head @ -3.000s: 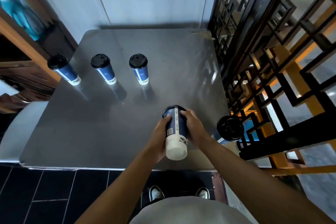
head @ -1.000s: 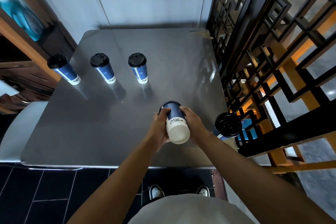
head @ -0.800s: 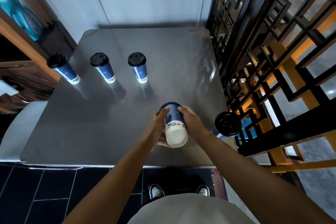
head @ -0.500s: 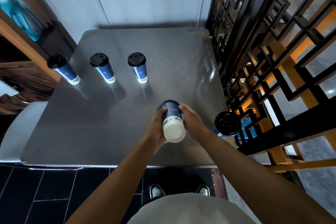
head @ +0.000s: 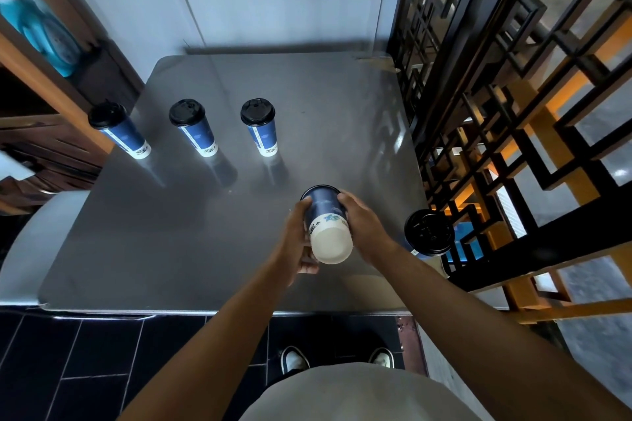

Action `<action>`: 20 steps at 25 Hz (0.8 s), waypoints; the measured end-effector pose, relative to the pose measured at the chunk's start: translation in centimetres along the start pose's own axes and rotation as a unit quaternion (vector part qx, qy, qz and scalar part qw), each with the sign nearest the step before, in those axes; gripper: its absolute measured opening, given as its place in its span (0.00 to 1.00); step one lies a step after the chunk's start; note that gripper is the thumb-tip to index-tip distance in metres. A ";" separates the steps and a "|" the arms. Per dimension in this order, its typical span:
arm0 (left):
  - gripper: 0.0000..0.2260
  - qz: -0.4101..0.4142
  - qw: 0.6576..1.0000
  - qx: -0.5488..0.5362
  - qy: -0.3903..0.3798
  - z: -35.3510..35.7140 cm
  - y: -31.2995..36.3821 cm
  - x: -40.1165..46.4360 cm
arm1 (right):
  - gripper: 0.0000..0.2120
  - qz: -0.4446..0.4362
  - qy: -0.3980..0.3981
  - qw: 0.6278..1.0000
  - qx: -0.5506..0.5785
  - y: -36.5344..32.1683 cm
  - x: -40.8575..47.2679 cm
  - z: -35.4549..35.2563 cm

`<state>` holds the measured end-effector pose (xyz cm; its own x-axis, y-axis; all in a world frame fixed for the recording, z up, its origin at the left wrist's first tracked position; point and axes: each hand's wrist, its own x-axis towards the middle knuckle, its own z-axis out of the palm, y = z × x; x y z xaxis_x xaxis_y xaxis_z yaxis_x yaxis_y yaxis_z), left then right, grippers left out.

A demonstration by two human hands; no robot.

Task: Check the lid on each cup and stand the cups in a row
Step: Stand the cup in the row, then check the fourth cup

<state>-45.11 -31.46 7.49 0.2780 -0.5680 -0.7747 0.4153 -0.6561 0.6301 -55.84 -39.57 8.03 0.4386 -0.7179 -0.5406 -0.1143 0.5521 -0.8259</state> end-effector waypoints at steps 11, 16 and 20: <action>0.24 0.027 0.986 -0.155 -0.047 1.0 0.3 0.0 | 0.13 0.037 0.011 0.999 0.023 0.5 0.6 -0.2; 0.26 0.029 0.993 -0.098 -0.052 0.6 0.1 0.1 | 0.12 0.030 0.013 0.999 0.015 0.6 0.8 -0.3; 0.30 0.016 0.996 -0.076 -0.051 0.2 0.3 0.1 | 0.14 0.008 0.010 1.000 0.002 0.4 0.8 -0.6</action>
<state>-45.12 -31.79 7.64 0.2067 -0.6409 -0.7393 0.5351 -0.5585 0.6338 -56.08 -40.15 7.14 0.4189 -0.7175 -0.5565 -0.1169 0.5652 -0.8166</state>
